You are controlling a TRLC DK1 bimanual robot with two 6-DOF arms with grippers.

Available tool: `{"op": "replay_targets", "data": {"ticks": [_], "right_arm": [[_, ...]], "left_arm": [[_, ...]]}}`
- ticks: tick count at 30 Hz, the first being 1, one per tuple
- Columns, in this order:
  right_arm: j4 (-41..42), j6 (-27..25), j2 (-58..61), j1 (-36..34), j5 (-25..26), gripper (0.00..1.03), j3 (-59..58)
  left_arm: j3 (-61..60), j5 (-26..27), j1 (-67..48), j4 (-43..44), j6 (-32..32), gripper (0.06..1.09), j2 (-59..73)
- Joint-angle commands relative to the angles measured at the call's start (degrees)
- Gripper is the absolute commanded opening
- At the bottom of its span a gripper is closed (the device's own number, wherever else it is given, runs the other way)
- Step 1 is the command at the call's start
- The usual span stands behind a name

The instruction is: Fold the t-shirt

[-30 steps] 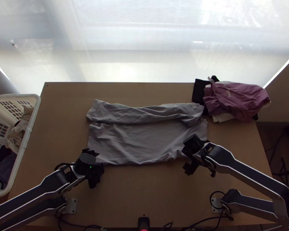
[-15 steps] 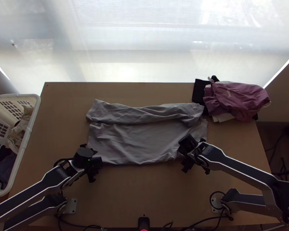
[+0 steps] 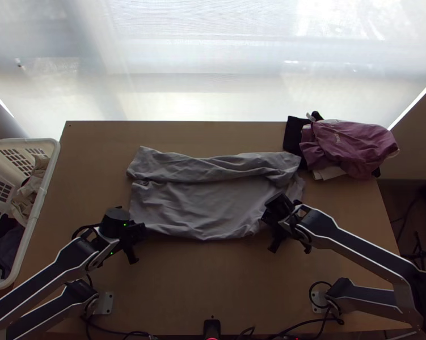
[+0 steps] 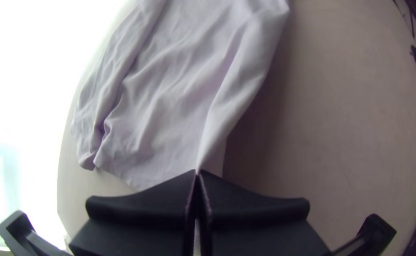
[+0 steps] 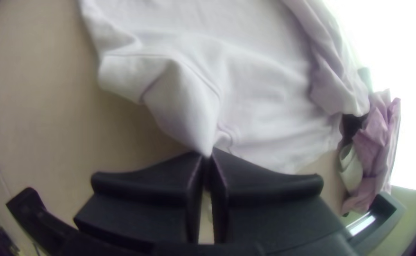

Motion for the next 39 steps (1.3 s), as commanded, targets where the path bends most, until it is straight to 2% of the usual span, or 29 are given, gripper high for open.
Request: {"op": "replay_targets", "data": {"ticks": [1, 8, 13, 18, 24, 30, 39], "right_arm": [[-13.4, 1.5, -5.3, 0.1, -11.0, 0.03, 4.0], [-23.0, 0.5, -12.1, 0.1, -16.3, 0.03, 2.3], [-28.5, 0.8, -15.1, -2.5, -22.4, 0.03, 3.1], [-25.8, 2.8, -13.8, -8.4, -28.8, 0.03, 6.1], [-23.4, 2.4, -3.9, -13.2, -29.1, 0.03, 10.9], [-24.0, -0.3, 2.5, -18.7, -29.9, 0.03, 16.7], [-24.4, -1.4, 7.8, -27.4, -30.4, 0.03, 19.5]], "left_arm": [[5.8, 3.8, 2.2, -12.9, -2.8, 0.10, -4.8], [7.0, 4.7, 2.2, -25.1, -1.2, 0.10, -16.7], [8.0, 5.1, 5.8, -27.9, -1.5, 0.10, -20.1], [9.4, 6.8, 8.7, -20.6, -5.4, 0.10, -13.2], [14.6, 6.8, 9.1, -6.1, -4.9, 0.10, 6.4], [25.6, 8.7, 13.5, -1.0, -1.2, 0.10, 24.6], [32.8, 10.1, 16.8, 1.7, 3.5, 0.10, 34.8]]}}
